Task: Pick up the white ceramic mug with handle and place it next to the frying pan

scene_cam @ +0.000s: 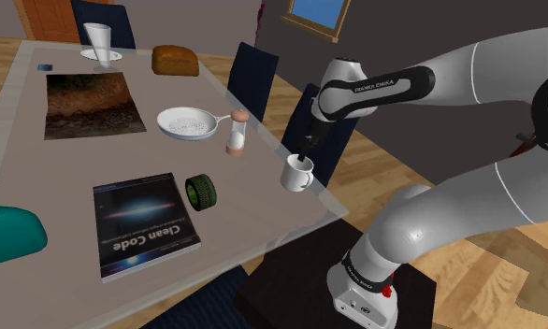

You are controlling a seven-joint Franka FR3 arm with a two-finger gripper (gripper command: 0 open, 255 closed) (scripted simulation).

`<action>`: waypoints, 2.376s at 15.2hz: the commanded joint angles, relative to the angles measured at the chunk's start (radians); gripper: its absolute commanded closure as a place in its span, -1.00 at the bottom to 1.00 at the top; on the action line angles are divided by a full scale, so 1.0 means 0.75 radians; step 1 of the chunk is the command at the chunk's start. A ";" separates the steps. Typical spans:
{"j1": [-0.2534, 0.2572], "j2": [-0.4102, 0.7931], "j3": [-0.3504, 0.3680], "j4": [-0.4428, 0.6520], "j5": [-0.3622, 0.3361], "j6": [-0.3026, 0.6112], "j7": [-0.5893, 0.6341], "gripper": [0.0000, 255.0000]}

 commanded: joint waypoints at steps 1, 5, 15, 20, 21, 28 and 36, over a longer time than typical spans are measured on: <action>0.001 0.028 -0.008 -0.017 -0.002 0.046 -0.004 -1.00; 0.004 0.090 -0.024 -0.059 -0.002 0.150 -0.008 -1.00; 0.004 0.090 -0.024 -0.059 -0.002 0.149 -0.008 1.00; 0.004 0.090 -0.024 -0.059 -0.002 0.150 -0.008 1.00; 0.004 0.090 -0.024 -0.059 -0.002 0.150 -0.008 1.00; 0.001 0.025 -0.007 -0.010 -0.001 0.037 -0.004 1.00; 0.001 -0.054 0.018 0.082 0.007 -0.134 0.000 1.00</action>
